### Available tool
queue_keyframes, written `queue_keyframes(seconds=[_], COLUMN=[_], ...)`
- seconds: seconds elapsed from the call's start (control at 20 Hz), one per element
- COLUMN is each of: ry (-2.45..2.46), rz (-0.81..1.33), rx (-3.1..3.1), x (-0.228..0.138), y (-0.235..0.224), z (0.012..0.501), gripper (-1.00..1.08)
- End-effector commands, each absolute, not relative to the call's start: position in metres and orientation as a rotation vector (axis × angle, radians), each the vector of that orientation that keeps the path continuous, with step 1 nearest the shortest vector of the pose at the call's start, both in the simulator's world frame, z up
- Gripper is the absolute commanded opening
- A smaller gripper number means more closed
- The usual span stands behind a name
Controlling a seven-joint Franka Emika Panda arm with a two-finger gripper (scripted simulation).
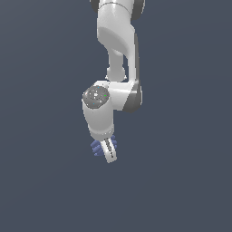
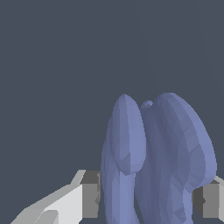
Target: Pick up the object and move it to a goal position.
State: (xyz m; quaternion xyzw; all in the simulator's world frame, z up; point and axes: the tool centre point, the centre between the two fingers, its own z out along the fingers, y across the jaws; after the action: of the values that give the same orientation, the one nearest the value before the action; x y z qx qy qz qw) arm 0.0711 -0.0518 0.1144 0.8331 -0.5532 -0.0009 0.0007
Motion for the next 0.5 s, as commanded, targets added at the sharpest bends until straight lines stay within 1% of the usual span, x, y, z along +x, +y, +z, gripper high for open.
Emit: queue_keyframes(seconds=[0.0, 0.2, 0.45], ry=[-1.737, -1.737, -1.738], rz=[-0.001, -0.001, -0.001], rx=[2.618, 2.618, 2.617], x=[0.069, 0.063, 0.054], y=[-0.045, -0.028, -0.001], z=[0.128, 0.159, 0.210], gripper=[-1.00, -1.00, -1.00])
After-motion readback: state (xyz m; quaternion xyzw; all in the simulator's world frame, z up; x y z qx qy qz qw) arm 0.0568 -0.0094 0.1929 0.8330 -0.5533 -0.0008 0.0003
